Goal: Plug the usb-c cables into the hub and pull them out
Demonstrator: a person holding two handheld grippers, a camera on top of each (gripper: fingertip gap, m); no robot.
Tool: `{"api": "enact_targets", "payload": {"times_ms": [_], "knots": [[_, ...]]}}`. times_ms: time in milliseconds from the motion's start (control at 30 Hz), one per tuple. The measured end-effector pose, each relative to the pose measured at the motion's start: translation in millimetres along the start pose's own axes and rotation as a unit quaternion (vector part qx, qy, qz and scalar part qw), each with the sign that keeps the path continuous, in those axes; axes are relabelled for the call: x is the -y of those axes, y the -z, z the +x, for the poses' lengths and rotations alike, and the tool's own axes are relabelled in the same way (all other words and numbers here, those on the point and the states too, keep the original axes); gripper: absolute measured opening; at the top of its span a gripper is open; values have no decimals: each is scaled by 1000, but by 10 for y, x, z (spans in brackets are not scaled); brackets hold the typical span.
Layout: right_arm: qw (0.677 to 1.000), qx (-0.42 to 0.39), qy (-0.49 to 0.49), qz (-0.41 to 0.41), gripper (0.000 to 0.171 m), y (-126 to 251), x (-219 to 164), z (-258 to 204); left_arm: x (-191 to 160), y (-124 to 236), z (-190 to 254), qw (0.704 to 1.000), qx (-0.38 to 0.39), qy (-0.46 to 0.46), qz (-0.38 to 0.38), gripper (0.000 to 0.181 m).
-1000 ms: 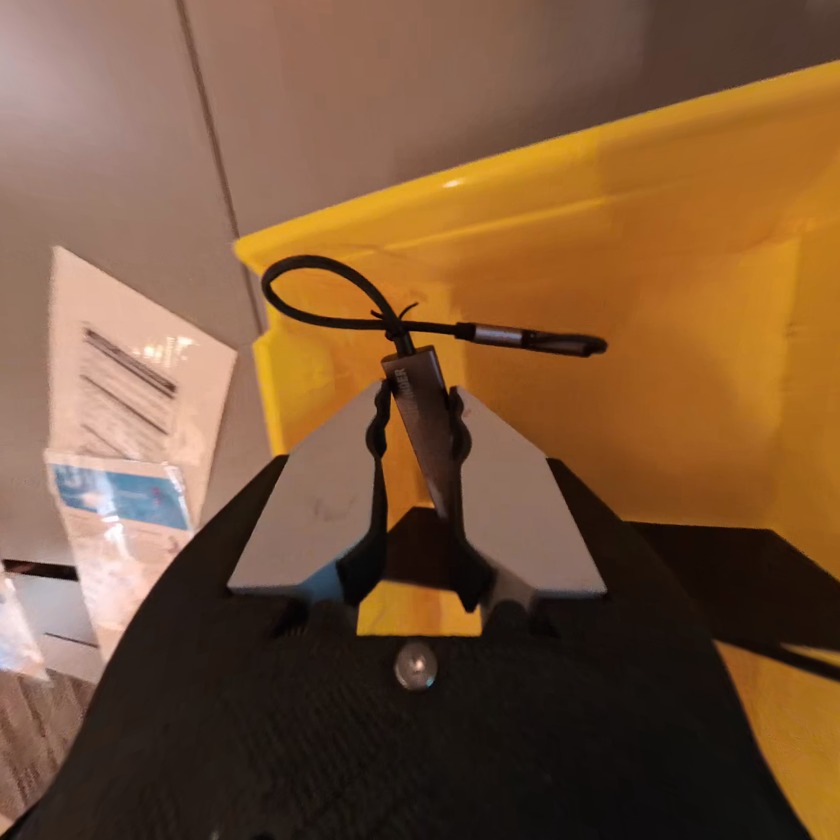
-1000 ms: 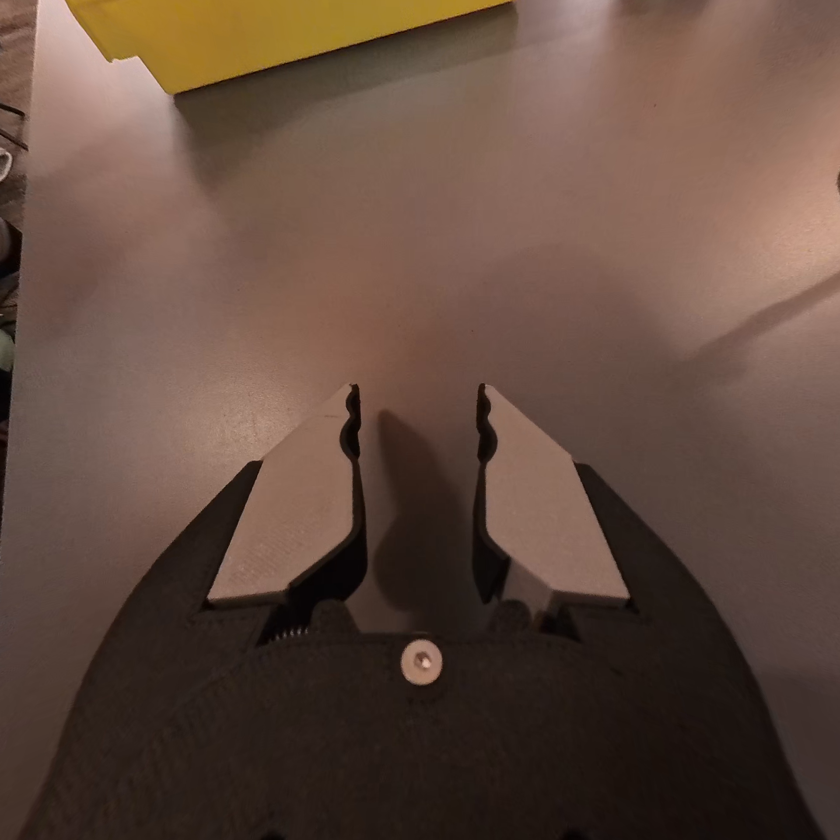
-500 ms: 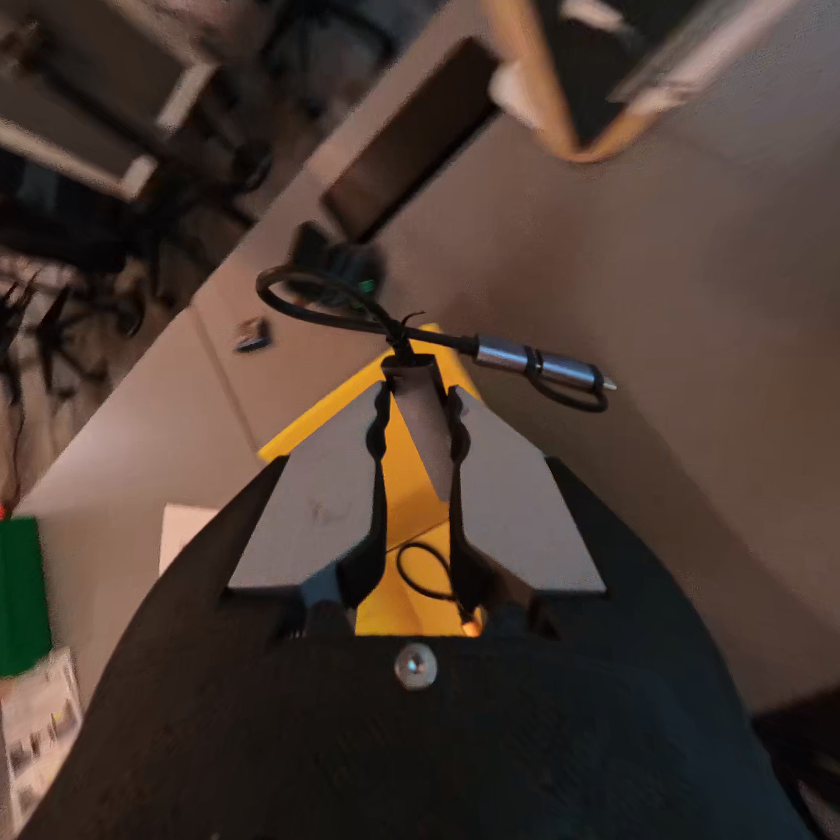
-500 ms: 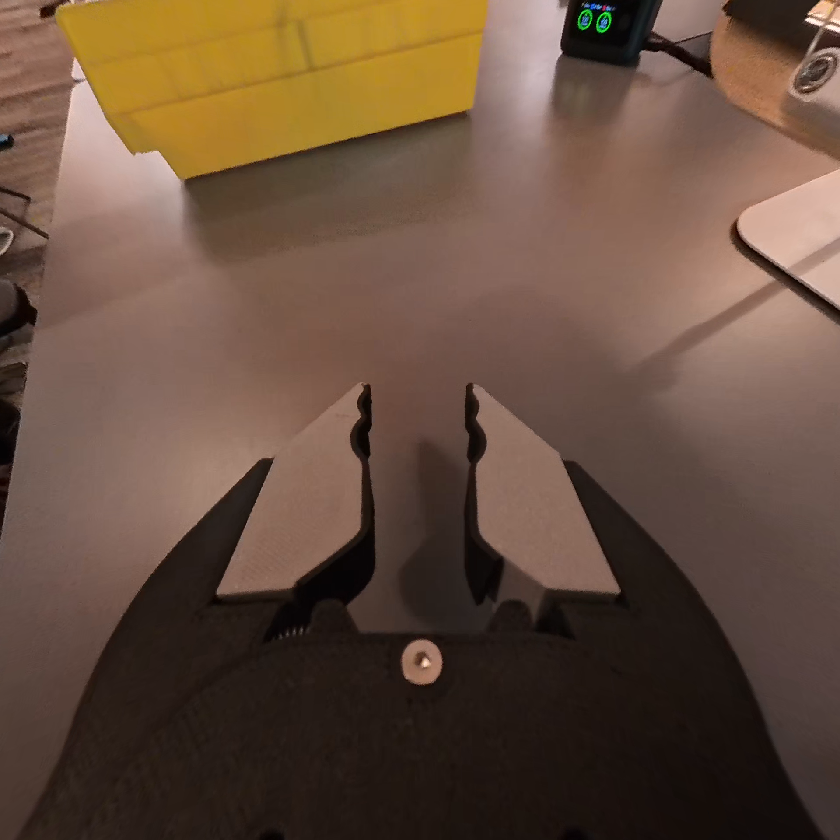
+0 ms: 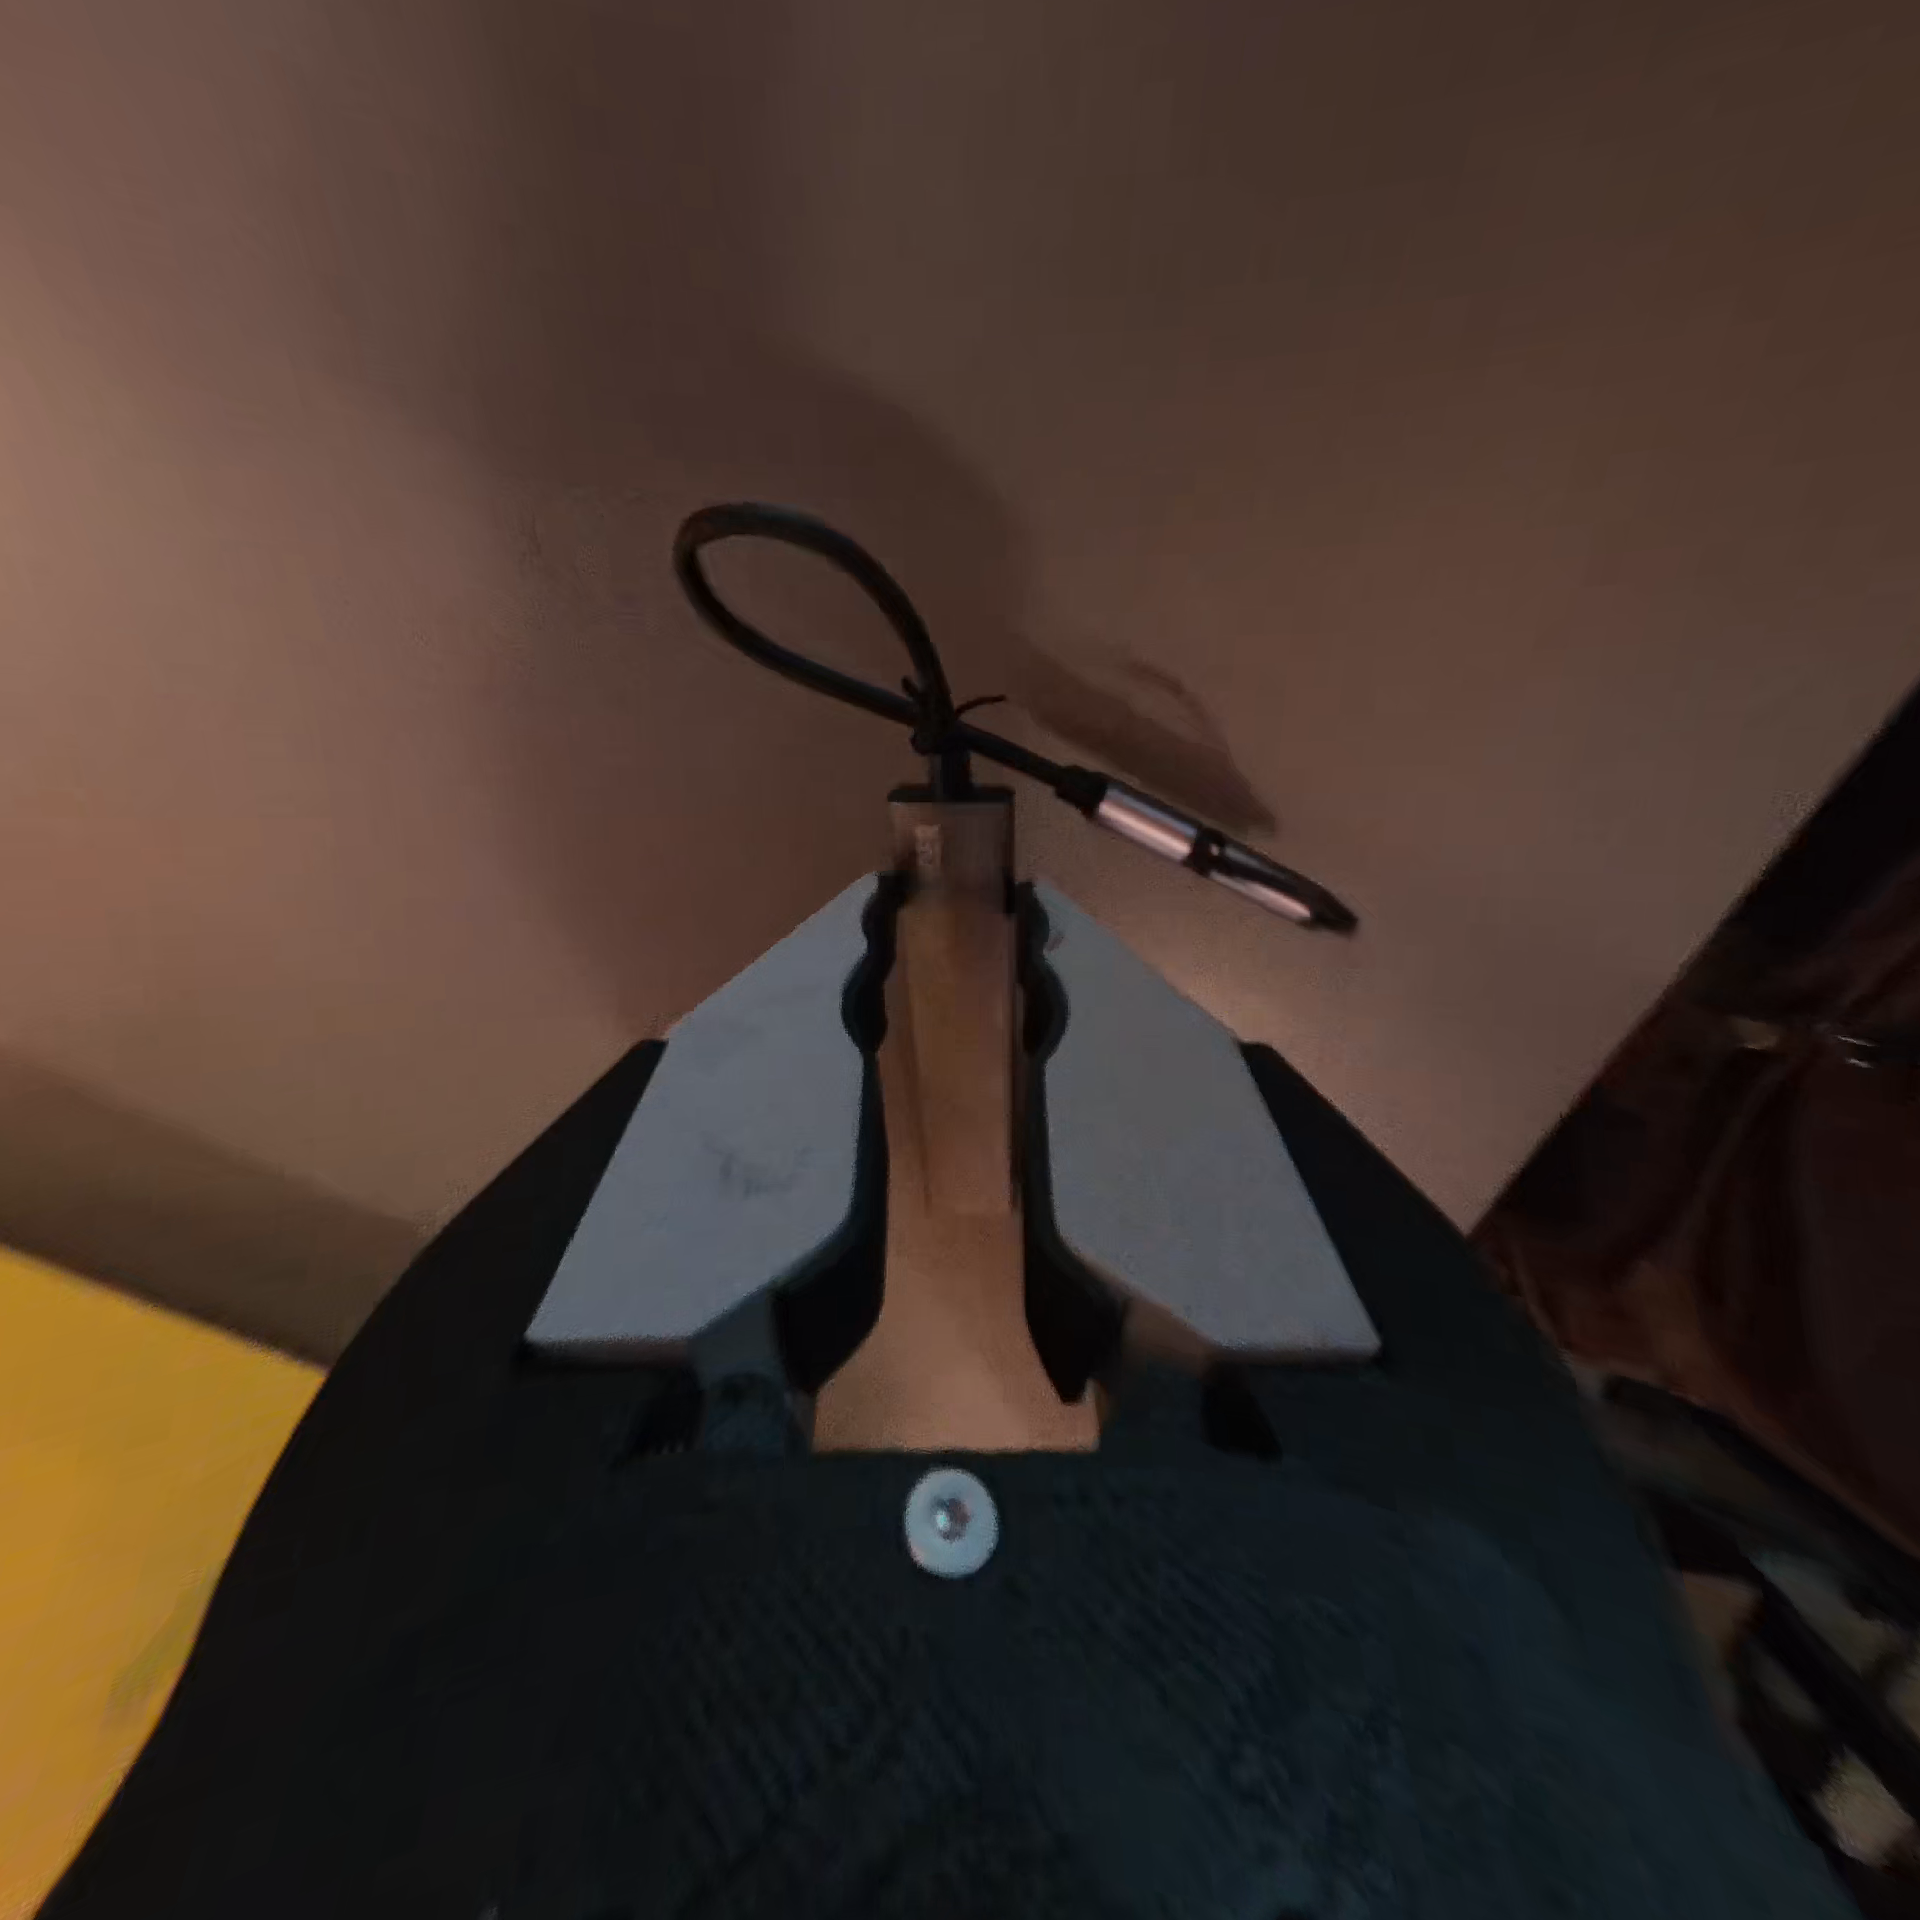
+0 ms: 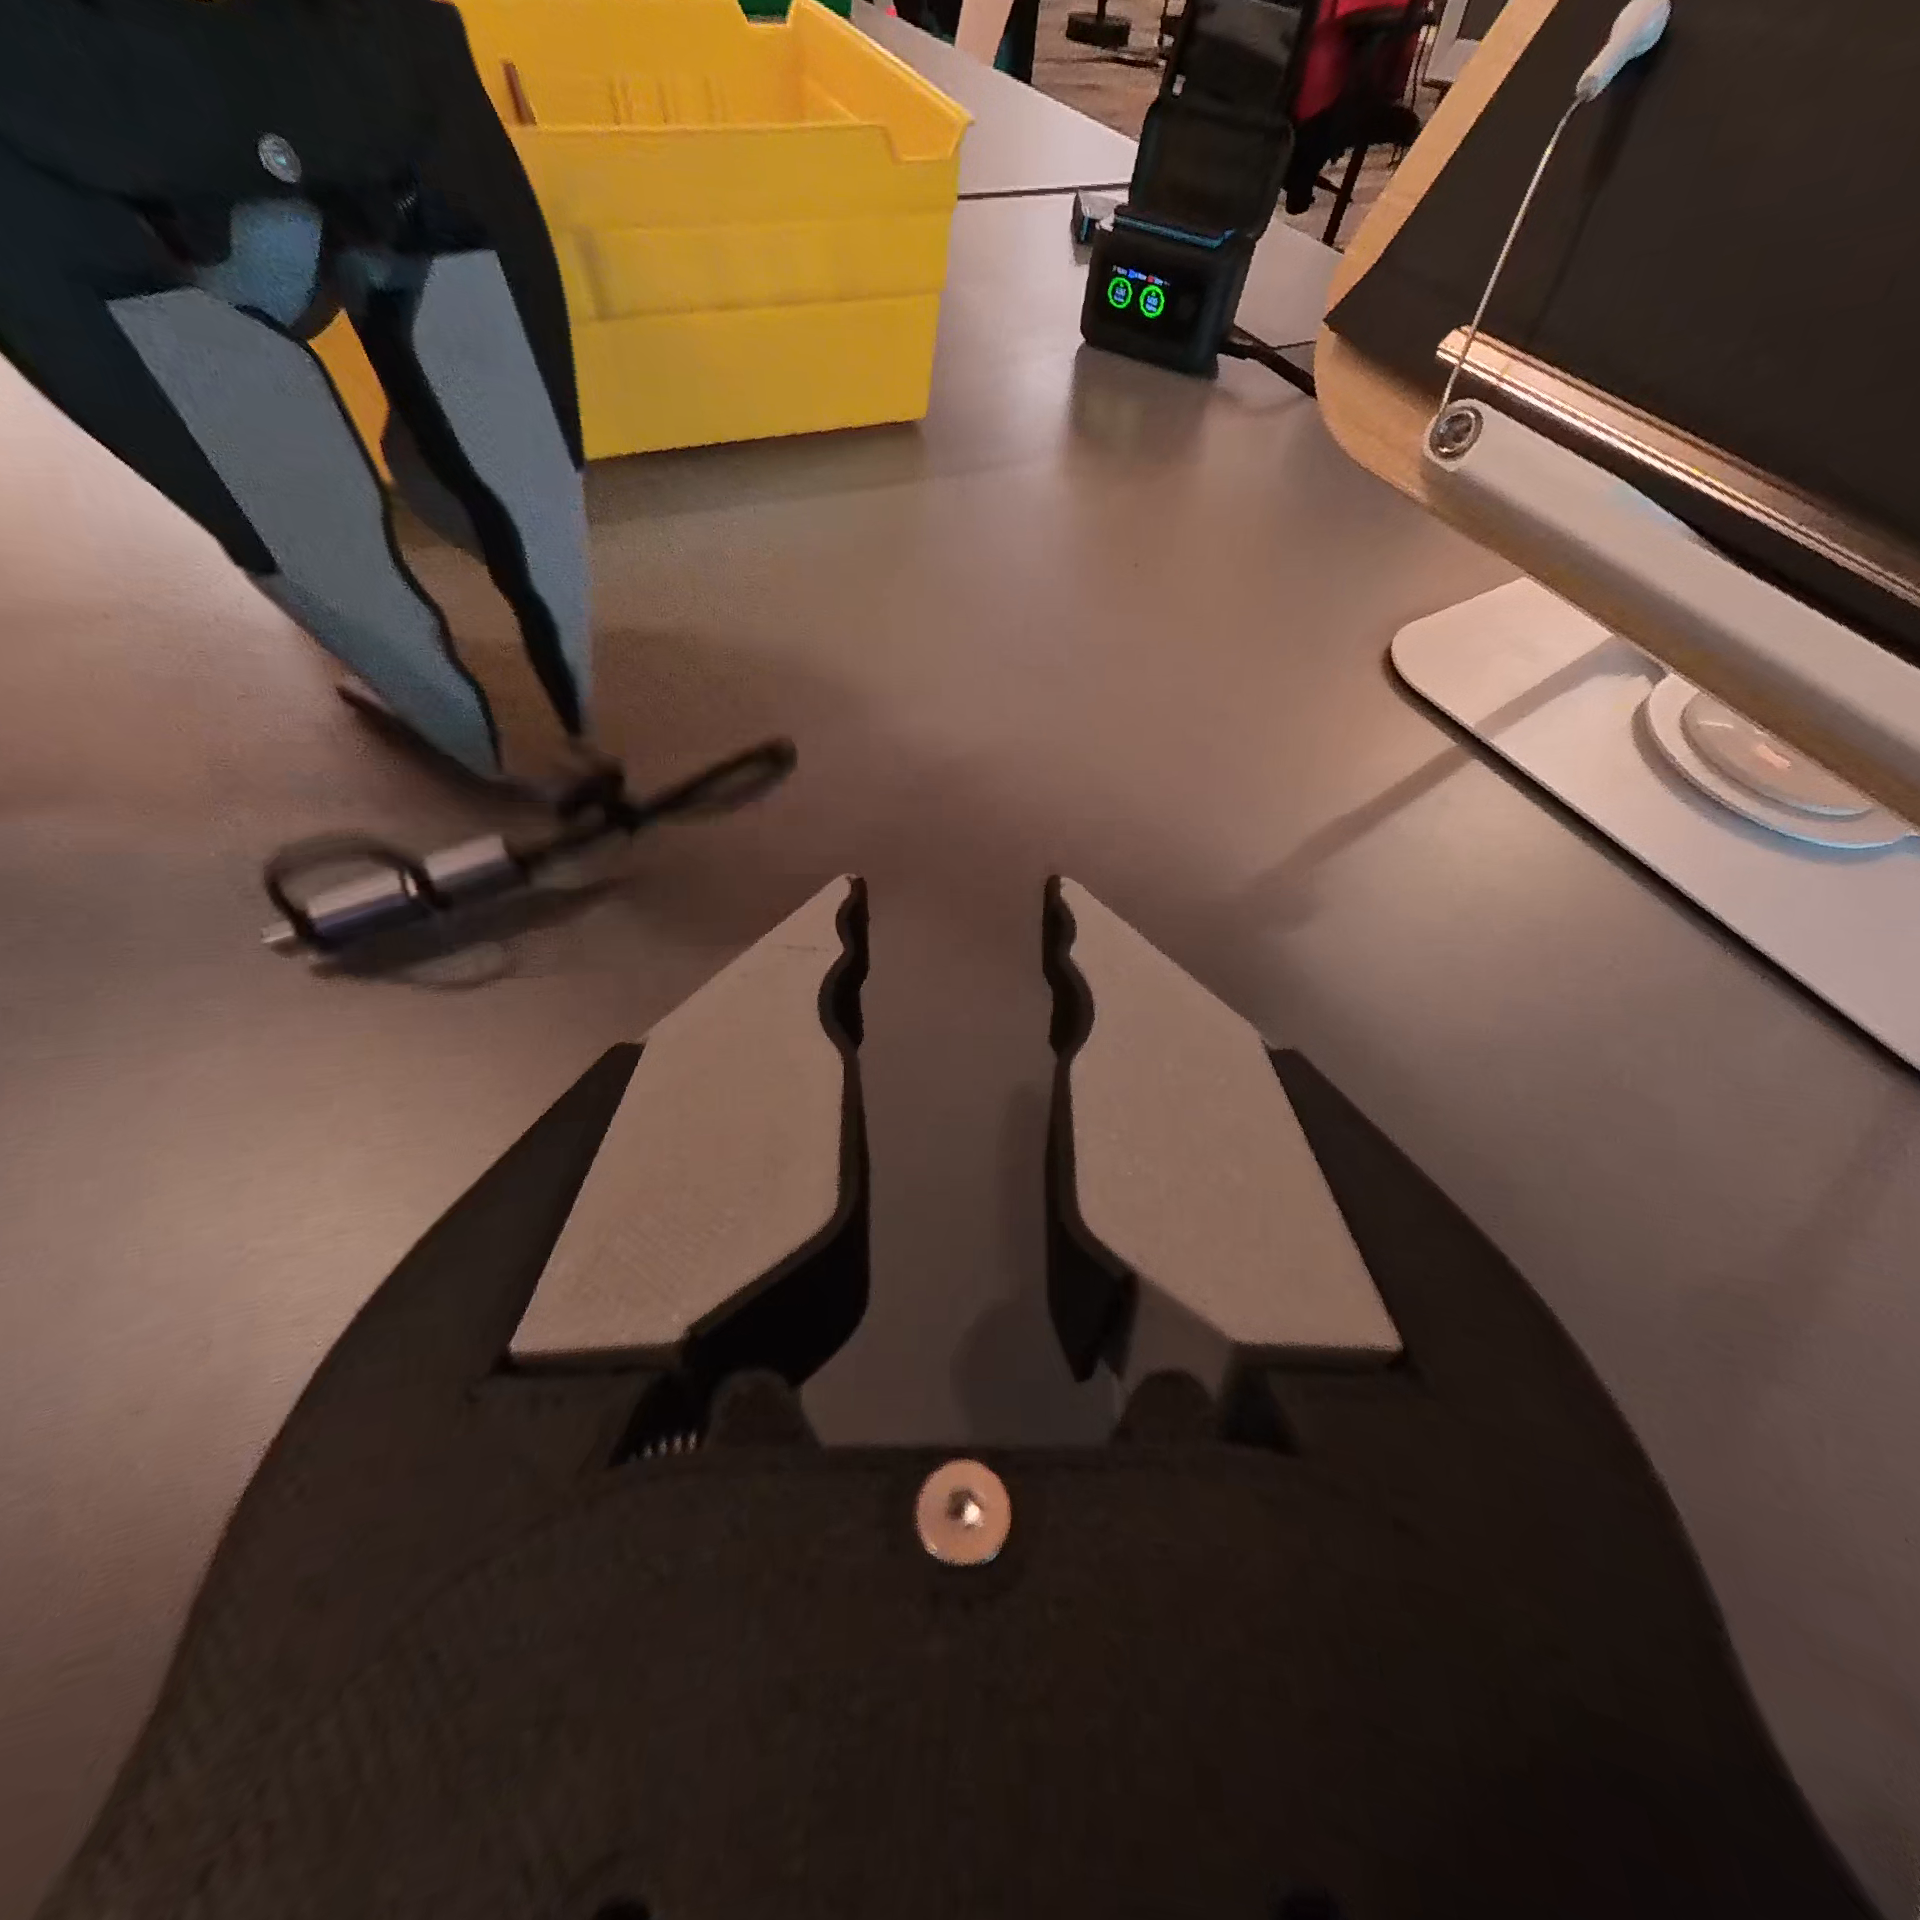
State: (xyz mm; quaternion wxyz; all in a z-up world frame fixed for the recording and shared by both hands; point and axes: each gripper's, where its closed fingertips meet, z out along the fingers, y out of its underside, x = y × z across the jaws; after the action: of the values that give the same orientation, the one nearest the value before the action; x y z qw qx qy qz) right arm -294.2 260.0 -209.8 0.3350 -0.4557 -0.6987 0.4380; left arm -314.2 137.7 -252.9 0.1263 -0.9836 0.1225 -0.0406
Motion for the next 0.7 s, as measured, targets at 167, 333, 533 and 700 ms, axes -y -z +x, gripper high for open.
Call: {"api": "enact_targets", "payload": {"times_ms": [167, 333, 533, 700], "knots": [[1000, -8, 1, -4, 28, 9, -8, 31, -204, 67, 12, 998, -41, 13, -45, 35], [1000, 5, 4, -11, 27, -27, -16, -28, -756, 153, 12, 991, -43, 3, -125, 37], [999, 4, 32, -20, 27, -60, -30, -109, -857, 30, 234, 990, -70, -2, -124, 31], [999, -9, 32, -21, 27, -39, -46, -74, -830, 49, 392, 987, -44, -42, -149, 36]]}}
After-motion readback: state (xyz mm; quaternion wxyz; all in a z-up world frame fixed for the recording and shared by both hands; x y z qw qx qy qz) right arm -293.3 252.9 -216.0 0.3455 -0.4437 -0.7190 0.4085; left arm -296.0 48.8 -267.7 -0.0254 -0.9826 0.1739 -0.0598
